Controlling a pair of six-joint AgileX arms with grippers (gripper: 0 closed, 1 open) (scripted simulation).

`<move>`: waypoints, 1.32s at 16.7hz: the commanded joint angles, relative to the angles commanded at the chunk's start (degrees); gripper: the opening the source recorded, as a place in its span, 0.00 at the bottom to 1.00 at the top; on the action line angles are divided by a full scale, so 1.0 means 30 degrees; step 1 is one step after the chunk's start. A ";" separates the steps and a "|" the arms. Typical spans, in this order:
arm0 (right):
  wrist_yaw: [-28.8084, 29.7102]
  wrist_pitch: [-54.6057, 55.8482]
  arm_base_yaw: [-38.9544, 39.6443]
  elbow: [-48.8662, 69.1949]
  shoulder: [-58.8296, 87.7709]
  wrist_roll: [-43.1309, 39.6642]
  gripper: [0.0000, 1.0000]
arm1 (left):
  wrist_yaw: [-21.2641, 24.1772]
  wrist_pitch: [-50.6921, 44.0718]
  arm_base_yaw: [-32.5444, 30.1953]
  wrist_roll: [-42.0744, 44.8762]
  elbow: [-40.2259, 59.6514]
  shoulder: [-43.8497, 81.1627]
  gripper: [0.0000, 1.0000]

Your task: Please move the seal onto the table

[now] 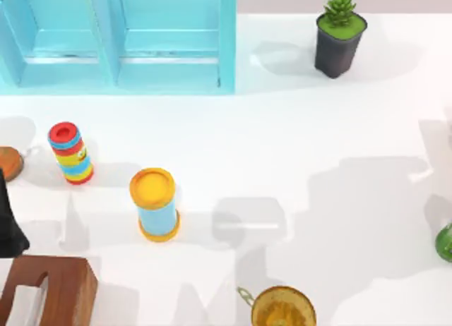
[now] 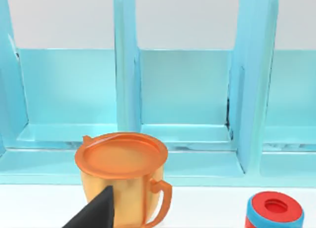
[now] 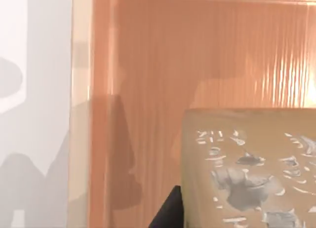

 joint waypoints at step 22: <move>0.2462 -0.9795 0.5822 0.1585 -0.3079 0.6947 0.00 | 0.0000 0.0000 0.0000 0.0000 0.0000 0.0000 1.00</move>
